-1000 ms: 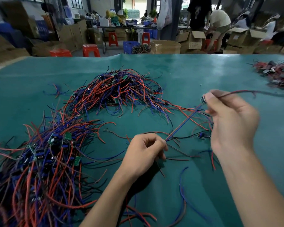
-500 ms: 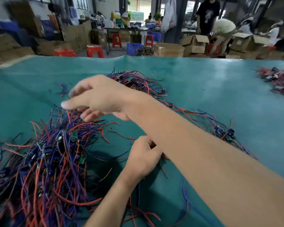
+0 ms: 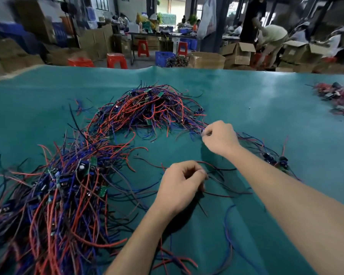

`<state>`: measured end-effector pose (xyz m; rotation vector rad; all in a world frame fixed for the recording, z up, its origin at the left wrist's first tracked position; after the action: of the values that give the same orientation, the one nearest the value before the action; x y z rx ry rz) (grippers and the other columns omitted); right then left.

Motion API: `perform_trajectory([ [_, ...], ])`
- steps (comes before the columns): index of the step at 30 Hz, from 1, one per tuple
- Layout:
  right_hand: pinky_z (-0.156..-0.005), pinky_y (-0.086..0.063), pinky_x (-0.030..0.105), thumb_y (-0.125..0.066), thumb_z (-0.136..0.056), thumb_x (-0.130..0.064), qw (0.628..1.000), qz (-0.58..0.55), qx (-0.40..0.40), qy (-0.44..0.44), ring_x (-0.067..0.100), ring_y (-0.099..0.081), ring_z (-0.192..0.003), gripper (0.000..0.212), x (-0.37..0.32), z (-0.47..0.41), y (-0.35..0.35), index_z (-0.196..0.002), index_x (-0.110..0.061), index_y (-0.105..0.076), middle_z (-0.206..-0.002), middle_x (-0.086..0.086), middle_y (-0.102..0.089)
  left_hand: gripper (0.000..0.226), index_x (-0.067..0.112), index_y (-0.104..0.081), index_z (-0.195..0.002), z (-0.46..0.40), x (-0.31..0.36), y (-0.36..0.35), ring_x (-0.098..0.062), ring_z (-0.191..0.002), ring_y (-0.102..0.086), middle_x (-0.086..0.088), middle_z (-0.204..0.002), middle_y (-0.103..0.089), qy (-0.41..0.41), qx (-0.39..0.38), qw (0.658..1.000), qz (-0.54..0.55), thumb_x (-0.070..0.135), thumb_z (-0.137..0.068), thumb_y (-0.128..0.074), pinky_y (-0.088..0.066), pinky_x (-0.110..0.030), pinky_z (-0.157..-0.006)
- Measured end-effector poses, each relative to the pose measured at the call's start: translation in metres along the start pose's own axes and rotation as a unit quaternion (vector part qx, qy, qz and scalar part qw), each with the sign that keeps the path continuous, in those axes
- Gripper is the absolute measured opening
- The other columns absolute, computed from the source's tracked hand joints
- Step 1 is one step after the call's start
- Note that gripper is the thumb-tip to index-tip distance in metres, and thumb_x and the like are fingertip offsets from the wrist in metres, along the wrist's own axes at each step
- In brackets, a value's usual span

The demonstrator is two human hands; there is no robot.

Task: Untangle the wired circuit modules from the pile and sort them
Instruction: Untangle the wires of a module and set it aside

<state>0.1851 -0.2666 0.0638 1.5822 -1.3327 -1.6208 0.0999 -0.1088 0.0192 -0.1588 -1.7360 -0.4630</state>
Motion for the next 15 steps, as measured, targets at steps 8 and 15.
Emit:
perform_trajectory([
  [8, -0.067, -0.059, 0.027, -0.07, -0.082, 0.0, 0.93, -0.358, 0.061, -0.06, 0.021, -0.072, -0.073, 0.023, 0.025, 0.031, 0.036, -0.07, -0.018, -0.078, -0.077, 0.001, -0.077, 0.012, 0.015, -0.068, -0.086, 0.0, -0.006, 0.004, -0.013, -0.057, -0.057, -0.004, -0.066, -0.07, 0.024, 0.025, 0.998, 0.056, 0.022, -0.086, -0.058, -0.044, -0.024, -0.059],
  [15, -0.064, -0.055, 0.019, -0.071, -0.085, 0.006, 0.869, -0.493, -0.019, -0.036, 0.011, -0.068, -0.068, 0.025, 0.018, 0.1, 0.011, -0.073, -0.014, -0.081, -0.079, 0.005, -0.077, 0.014, 0.017, -0.063, -0.105, -0.001, -0.006, 0.013, -0.014, -0.056, -0.057, -0.006, -0.082, -0.074, 0.022, 0.066, 0.992, 0.104, 0.02, -0.103, -0.05, -0.042, -0.023, -0.045],
])
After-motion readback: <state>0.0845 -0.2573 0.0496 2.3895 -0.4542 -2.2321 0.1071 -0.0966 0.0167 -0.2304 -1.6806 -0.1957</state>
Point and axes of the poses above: each hand's wrist, its own z-axis away from the middle knuckle, its own y-axis out of the back of the hand, x = y × z, the point moved 10 cm from there along -z, towards the middle knuckle
